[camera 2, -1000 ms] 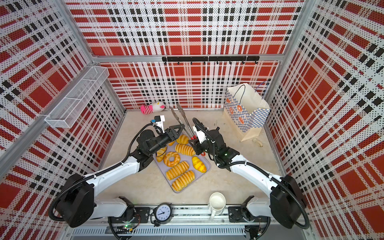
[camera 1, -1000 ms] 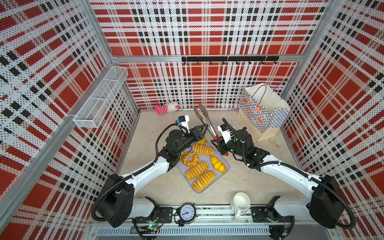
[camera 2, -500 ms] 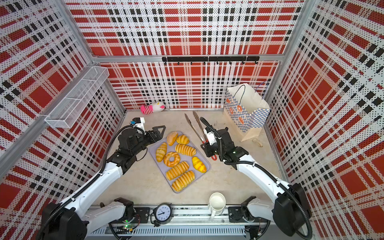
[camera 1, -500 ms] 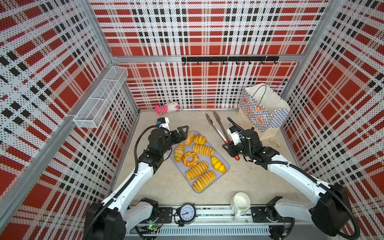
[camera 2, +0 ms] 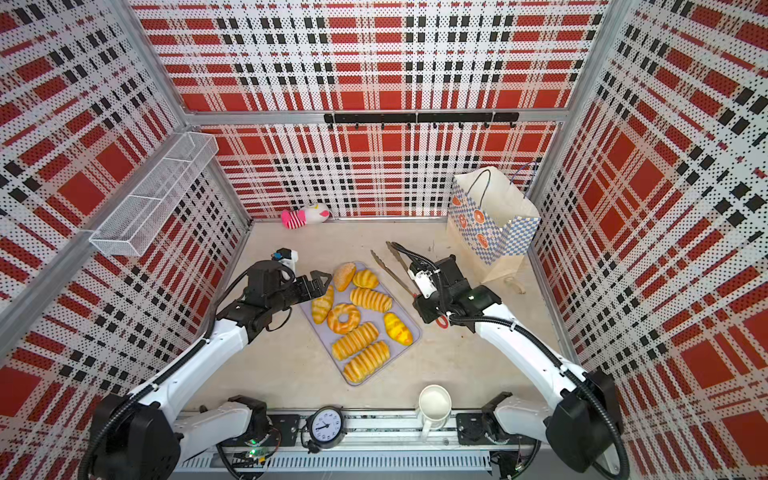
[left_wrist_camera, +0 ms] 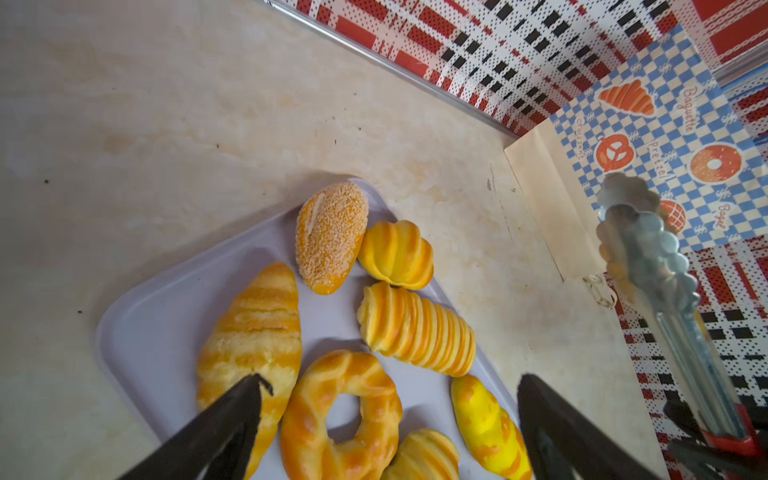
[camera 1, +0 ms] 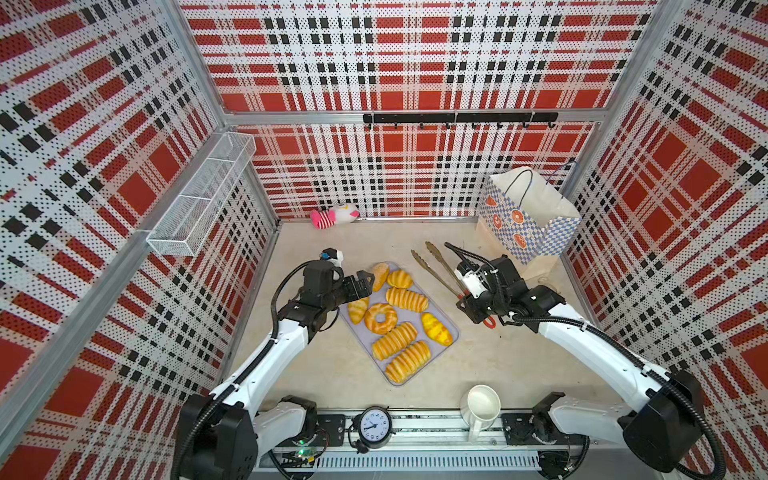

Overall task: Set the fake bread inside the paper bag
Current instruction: 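Lower the tongs toward the striped roll while the left gripper draws back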

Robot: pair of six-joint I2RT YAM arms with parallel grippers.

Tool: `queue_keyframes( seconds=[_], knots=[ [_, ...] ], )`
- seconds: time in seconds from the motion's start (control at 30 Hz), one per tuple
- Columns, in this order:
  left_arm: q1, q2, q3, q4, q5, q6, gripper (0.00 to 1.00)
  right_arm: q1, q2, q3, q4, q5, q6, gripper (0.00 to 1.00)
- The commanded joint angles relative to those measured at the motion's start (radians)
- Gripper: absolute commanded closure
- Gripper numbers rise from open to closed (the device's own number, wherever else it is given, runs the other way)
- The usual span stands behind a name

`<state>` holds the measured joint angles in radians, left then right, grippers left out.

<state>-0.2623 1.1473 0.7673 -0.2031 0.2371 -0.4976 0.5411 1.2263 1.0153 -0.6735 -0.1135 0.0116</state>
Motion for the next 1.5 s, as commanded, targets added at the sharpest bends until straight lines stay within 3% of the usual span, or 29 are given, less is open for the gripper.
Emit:
queue_keyframes(
  seconds=[0.0,0.23,0.43,1.0,1.47],
  knots=[
    [-0.014,0.000,0.004,-0.016,0.064,0.042,0.02,0.002,-0.025,0.039,-0.074,0.047,-0.110,0.65],
    [-0.010,0.024,-0.019,0.042,0.233,0.052,0.02,0.072,-0.017,0.053,-0.141,0.112,-0.253,0.66],
    [-0.015,0.024,0.001,-0.022,0.097,0.077,0.02,0.148,0.042,0.080,-0.196,0.223,-0.293,0.65],
    [0.050,0.066,-0.019,-0.030,0.135,0.048,0.00,0.221,0.193,0.109,-0.235,0.400,-0.332,0.64],
    [0.057,0.074,-0.017,-0.029,0.165,0.047,0.00,0.226,0.244,0.128,-0.244,0.384,-0.323,0.62]
  ],
)
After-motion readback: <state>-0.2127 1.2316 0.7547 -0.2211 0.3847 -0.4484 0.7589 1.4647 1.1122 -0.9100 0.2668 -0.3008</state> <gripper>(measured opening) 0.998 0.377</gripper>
